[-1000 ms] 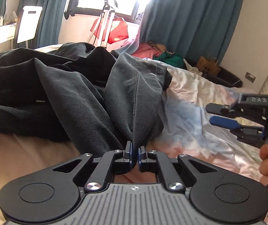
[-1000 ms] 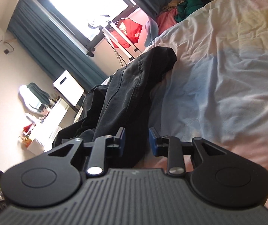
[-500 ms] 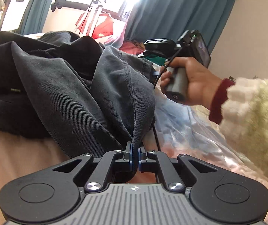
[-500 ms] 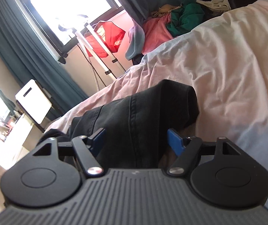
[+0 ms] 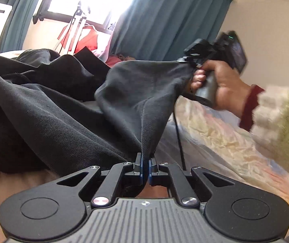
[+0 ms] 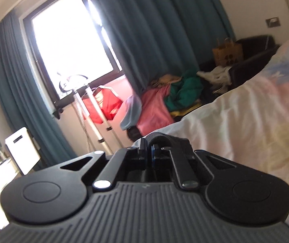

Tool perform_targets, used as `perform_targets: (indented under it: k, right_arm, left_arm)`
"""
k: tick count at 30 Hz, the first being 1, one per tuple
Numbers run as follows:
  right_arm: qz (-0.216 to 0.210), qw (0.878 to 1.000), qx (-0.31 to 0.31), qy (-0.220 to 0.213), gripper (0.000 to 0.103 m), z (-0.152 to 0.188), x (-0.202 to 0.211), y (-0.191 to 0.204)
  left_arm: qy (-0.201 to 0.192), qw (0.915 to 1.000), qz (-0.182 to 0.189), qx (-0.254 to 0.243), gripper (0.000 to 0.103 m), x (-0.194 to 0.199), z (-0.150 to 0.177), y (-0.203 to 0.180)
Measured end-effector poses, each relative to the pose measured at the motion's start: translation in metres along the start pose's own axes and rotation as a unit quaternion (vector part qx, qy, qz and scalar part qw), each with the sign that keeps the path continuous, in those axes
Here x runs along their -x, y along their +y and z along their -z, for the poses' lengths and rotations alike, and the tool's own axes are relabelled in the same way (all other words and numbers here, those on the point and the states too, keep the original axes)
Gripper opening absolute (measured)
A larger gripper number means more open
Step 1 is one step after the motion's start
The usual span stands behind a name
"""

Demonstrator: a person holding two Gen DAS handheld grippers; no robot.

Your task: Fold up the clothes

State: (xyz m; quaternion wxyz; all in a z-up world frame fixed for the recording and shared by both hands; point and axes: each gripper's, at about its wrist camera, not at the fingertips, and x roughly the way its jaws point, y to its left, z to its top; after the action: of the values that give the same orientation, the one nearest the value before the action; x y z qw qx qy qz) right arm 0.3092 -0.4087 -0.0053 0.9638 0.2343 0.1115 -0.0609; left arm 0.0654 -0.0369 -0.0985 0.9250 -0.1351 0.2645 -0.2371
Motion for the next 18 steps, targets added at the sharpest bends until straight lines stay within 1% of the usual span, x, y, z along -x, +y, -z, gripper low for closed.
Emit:
perform_targets:
  k: [1,3,5,7,8,10,12,14,15,16,17,18]
  right_arm:
    - [0.018,1.000,-0.017,-0.004,0.007,0.001,0.020,-0.024]
    - [0.058,0.997,-0.056,0.007,0.007,0.011,0.060,-0.073]
    - [0.075,0.991,-0.104,0.029,0.007,0.025,0.098,-0.118]
    - [0.082,0.983,-0.158,0.049,0.007,0.043,0.129,-0.155]
    - [0.076,0.977,-0.189,0.062,0.007,0.051,0.140,-0.170]
    - [0.044,0.960,-0.260,0.099,0.008,0.065,0.151,-0.190]
    - [0.009,0.946,-0.297,0.132,0.010,0.071,0.150,-0.191]
    - [-0.012,0.942,-0.303,0.142,0.011,0.072,0.149,-0.185]
    - [-0.017,0.937,-0.319,0.141,0.013,0.075,0.147,-0.189]
    - [-0.022,0.931,-0.336,0.140,0.016,0.079,0.146,-0.192]
    - [-0.026,0.925,-0.352,0.139,0.030,0.082,0.145,-0.196]
    - [-0.031,0.918,-0.371,0.138,0.050,0.085,0.143,-0.200]
  left_arm:
    - [0.006,1.0000,-0.001,0.000,0.005,0.000,0.000,0.000]
    - [0.014,0.9999,-0.009,-0.004,0.005,0.001,0.002,-0.001]
    - [0.021,0.9995,-0.020,-0.011,0.005,0.000,0.003,-0.002]
    - [0.027,0.9990,-0.031,-0.017,0.006,0.000,0.006,-0.003]
    - [0.031,0.9987,-0.037,-0.018,0.006,0.001,0.007,-0.003]
    - [0.038,0.9978,-0.051,-0.019,0.006,0.001,0.010,-0.002]
    - [0.046,0.9969,-0.060,-0.021,0.006,0.002,0.012,-0.002]
    - [0.048,0.9963,-0.065,-0.029,0.007,0.002,0.014,-0.002]
    - [0.048,0.9962,-0.066,-0.030,0.007,0.004,0.015,-0.002]
    - [0.048,0.9962,-0.066,-0.028,0.007,0.005,0.014,-0.001]
    - [0.049,0.9963,-0.066,-0.023,0.007,0.006,0.013,0.000]
    - [0.049,0.9964,-0.066,-0.020,0.008,0.006,0.012,0.001]
